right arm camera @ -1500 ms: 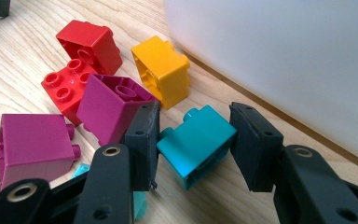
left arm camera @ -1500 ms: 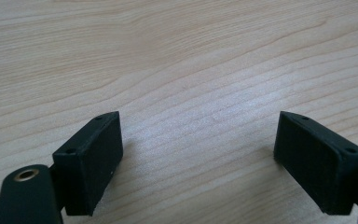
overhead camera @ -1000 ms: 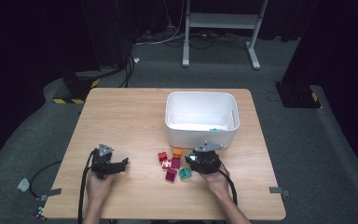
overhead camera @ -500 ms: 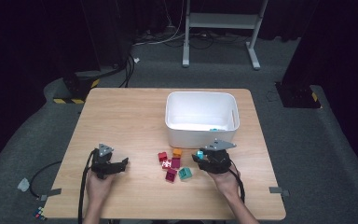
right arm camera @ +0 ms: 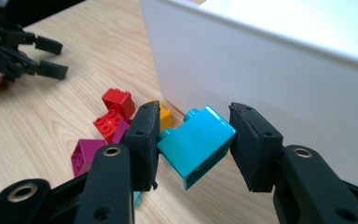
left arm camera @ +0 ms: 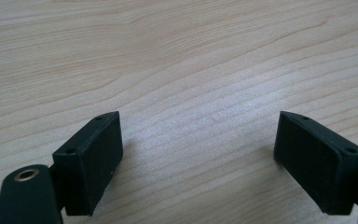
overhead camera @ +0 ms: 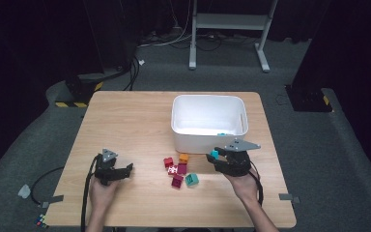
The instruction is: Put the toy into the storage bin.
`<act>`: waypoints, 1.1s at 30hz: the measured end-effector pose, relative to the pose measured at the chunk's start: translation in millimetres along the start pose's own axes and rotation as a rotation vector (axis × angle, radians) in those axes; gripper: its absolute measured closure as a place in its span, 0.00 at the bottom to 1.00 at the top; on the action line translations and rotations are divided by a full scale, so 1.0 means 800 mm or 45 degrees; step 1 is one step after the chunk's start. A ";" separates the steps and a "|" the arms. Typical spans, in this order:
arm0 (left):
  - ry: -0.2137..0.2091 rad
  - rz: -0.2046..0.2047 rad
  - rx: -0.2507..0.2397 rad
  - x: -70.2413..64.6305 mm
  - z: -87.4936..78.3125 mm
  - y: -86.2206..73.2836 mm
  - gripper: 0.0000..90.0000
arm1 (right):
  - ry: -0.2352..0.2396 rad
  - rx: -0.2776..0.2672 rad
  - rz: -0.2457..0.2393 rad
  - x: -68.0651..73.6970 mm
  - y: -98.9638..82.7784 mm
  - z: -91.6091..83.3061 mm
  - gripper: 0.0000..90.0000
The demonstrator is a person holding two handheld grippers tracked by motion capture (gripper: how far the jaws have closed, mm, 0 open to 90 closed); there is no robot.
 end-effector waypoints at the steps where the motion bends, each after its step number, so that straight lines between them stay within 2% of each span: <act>1: 0.000 -0.004 -0.001 0.000 0.000 0.000 0.17 | 0.003 -0.004 0.004 0.001 0.002 -0.003 0.61; 9: 0.000 0.002 0.001 0.000 0.000 0.000 0.17 | 0.003 -0.037 0.002 0.000 0.026 -0.028 0.61; 12: 0.000 0.003 0.002 0.000 0.000 0.000 0.17 | 0.002 -0.065 0.001 -0.002 0.042 -0.041 0.61; 19: 0.000 0.004 0.002 0.000 0.000 0.000 0.17 | -0.004 -0.082 0.012 -0.008 0.063 -0.055 0.61; 25: -0.001 0.003 0.002 0.000 0.000 0.000 0.17 | -0.014 -0.103 0.026 -0.014 0.078 -0.065 0.61; 33: -0.001 0.003 0.002 0.000 0.000 0.000 0.17 | -0.031 -0.101 0.027 -0.023 0.093 -0.067 0.61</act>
Point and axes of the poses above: each handheld gripper's, and its own axes: z roughly forward along the jaws, y roughly out of its top, x roughly to its left, the point moved 8 cm from there along z, roughly forward along the jaws, and after that the axes turned 15 degrees about y, right-handed, at the moved point
